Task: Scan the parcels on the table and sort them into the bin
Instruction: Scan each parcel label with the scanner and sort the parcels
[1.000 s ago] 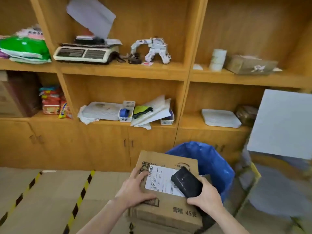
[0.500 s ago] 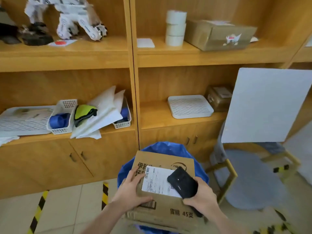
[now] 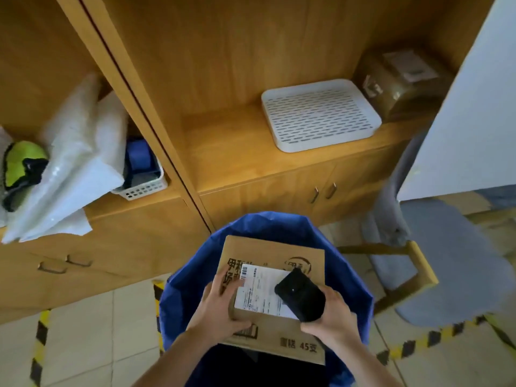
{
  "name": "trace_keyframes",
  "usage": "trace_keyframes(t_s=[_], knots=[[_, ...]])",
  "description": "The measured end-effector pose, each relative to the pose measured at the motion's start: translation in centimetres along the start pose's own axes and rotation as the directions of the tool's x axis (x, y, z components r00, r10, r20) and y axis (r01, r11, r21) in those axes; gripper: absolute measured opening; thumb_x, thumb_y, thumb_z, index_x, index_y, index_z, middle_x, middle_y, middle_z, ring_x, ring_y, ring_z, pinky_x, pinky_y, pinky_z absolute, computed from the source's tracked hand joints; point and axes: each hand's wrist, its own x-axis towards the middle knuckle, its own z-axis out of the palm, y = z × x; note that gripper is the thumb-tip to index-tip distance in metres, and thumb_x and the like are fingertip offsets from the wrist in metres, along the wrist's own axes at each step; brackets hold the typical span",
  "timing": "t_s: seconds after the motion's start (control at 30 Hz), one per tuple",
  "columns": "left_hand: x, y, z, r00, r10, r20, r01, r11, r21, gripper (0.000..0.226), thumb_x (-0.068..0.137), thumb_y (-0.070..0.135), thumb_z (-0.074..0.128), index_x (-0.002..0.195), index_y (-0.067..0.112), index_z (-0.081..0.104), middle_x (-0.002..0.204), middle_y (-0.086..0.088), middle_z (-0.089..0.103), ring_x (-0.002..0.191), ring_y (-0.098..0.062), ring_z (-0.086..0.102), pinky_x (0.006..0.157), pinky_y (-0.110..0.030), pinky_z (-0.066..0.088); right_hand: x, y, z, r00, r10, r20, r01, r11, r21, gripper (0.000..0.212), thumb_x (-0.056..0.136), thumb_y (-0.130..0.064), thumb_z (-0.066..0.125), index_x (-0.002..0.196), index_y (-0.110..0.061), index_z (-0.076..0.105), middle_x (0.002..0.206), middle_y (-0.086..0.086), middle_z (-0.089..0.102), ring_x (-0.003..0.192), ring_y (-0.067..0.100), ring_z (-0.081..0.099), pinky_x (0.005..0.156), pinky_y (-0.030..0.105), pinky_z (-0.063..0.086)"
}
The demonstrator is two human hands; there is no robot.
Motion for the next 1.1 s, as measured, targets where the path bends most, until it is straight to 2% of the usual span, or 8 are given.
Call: trace_keyframes(t_s=[0.13, 0.27, 0.33, 0.5, 0.63, 0.8, 0.93, 1.1], knots=[[4.0, -3.2, 3.2, 0.998, 0.025, 0.054, -0.026, 1.0, 0.017, 0.096, 0.067, 0.05, 0.079, 0.147, 0.039, 0.028, 0.157, 0.014, -0.008, 0.143, -0.02, 0.007, 0.117, -0.034, 0.026, 4.3, 1.6, 3.5, 0.998, 0.055, -0.011, -0.055, 0.998, -0.015, 0.084, 0.051, -0.041, 0.076, 0.129, -0.034, 0.044, 0.118, -0.01, 0.053, 0.113, 0.016, 0.054, 0.095, 0.04, 0.04], [6.3, -5.1, 5.3, 0.983, 0.029, 0.181, -0.039, 0.998, 0.053, 0.101, 0.069, 0.051, 0.079, 0.15, 0.035, 0.022, 0.157, 0.014, -0.009, 0.143, -0.022, 0.006, 0.117, -0.042, 0.028, 5.9, 2.1, 6.4, 0.996, 0.087, 0.028, -0.084, 0.993, -0.081, 0.077, 0.054, -0.039, 0.078, 0.123, -0.029, 0.045, 0.113, -0.01, 0.052, 0.111, 0.017, 0.054, 0.084, 0.036, 0.035], [7.0, -5.4, 5.5, 0.971, 0.02, 0.238, -0.05, 0.992, 0.118, 0.097, 0.074, 0.048, 0.077, 0.151, 0.032, 0.021, 0.158, 0.01, -0.006, 0.144, -0.022, 0.008, 0.116, -0.044, 0.029, 6.0, 1.8, 7.4, 0.995, 0.092, 0.039, -0.089, 0.993, -0.079, 0.076, 0.054, -0.039, 0.078, 0.122, -0.03, 0.045, 0.113, -0.01, 0.052, 0.112, 0.017, 0.053, 0.086, 0.037, 0.036], [7.0, -5.1, 3.9, 0.96, 0.025, 0.278, -0.067, 0.988, 0.142, 0.087, 0.08, 0.038, 0.074, 0.15, 0.031, 0.023, 0.158, 0.008, 0.002, 0.143, -0.019, 0.015, 0.112, -0.04, 0.034, 4.7, 0.5, 7.1, 0.995, 0.092, 0.036, -0.09, 0.994, -0.054, 0.082, 0.053, -0.04, 0.08, 0.126, -0.031, 0.044, 0.117, -0.012, 0.049, 0.115, 0.014, 0.051, 0.094, 0.041, 0.038], [6.0, -4.6, 1.4, 0.963, 0.022, 0.269, -0.053, 0.993, 0.11, 0.08, 0.08, 0.035, 0.073, 0.148, 0.031, 0.03, 0.154, 0.011, 0.016, 0.137, -0.017, 0.027, 0.109, -0.038, 0.037, 2.5, -0.8, 5.4, 0.997, 0.081, 0.011, -0.08, 0.995, -0.064, 0.084, 0.055, -0.041, 0.081, 0.129, -0.03, 0.044, 0.124, -0.011, 0.042, 0.118, 0.015, 0.05, 0.096, 0.04, 0.038], [2.8, -2.6, -2.3, 0.975, 0.001, 0.221, -0.016, 0.998, 0.068, 0.061, 0.085, 0.035, 0.066, 0.141, 0.03, 0.042, 0.139, 0.006, 0.046, 0.123, -0.016, 0.048, 0.097, -0.032, 0.045, -0.8, -2.6, 3.0, 1.0, 0.02, -0.007, -0.02, 0.996, -0.087, 0.082, 0.052, -0.044, 0.08, 0.126, -0.031, 0.048, 0.116, -0.01, 0.033, 0.113, 0.015, 0.049, 0.094, 0.041, 0.04], [-1.4, -1.2, -4.7, 0.99, -0.055, 0.133, 0.054, 0.998, 0.011, 0.05, 0.088, 0.034, 0.065, 0.135, 0.034, 0.049, 0.125, 0.007, 0.053, 0.113, -0.013, 0.056, 0.091, -0.028, 0.047, -3.6, -3.9, 1.2, 0.997, -0.08, 0.006, 0.08, 0.989, -0.126, 0.086, 0.053, -0.044, 0.08, 0.131, -0.032, 0.046, 0.117, -0.01, 0.032, 0.117, 0.015, 0.046, 0.096, 0.041, 0.04], [-8.4, -0.4, -6.3, 0.986, -0.168, -0.002, 0.167, 0.982, -0.091, 0.056, 0.078, 0.054, 0.062, 0.129, 0.033, 0.052, 0.118, 0.009, 0.055, 0.11, -0.011, 0.056, 0.092, -0.031, 0.048, -7.3, -6.0, -0.4, 0.969, -0.237, 0.065, 0.246, 0.947, -0.207, 0.094, 0.054, -0.046, 0.079, 0.137, -0.028, 0.04, 0.117, -0.01, 0.031, 0.116, 0.013, 0.045, 0.105, 0.043, 0.039]])
